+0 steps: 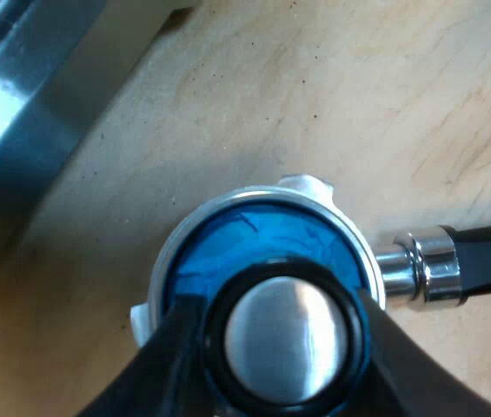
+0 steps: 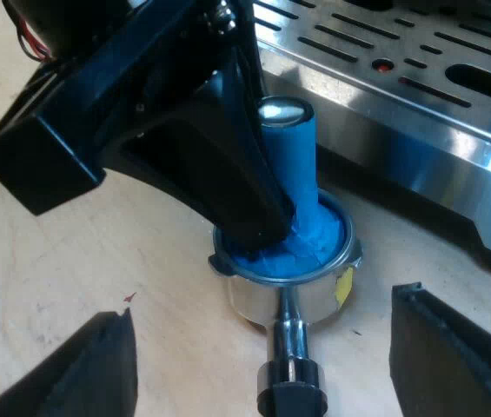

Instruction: Grind coffee beans and then tamp

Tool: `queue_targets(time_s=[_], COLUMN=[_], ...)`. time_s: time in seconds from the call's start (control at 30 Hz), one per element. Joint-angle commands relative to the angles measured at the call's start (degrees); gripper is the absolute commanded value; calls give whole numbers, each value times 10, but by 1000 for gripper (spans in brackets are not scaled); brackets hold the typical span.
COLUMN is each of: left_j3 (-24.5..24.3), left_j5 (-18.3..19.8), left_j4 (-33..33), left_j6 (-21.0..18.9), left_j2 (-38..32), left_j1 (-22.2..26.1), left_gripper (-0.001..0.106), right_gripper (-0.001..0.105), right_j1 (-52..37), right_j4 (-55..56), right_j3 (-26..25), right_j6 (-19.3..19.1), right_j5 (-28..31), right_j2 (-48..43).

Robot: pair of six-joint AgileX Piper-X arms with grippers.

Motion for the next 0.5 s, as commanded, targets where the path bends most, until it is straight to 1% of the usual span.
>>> queue_targets(time_s=[0.03,0.2,0.37,0.43,0.5], left_j3=[31,27,13,3,-15], left_j5=[-18,-18,-18,-18,-18], left_j4=[62,56,61,64,65], left_j6=[2,2,2,2,2], left_j2=[32,32,27,19,-4], left_j1=[-3,-3,-3,-3,-3], left_gripper=[0,0,0,0,0], right_gripper=[62,62,62,62,62], right_j1=[1,1,1,1,1], right_j4=[-5,-5,-5,-5,-5], right_j3=[-2,-2,-2,-2,-2], right_j6=[-5,-5,-5,-5,-5], right_j5=[-2,-2,-2,-2,-2], right_j2=[-5,-5,-5,-5,-5])
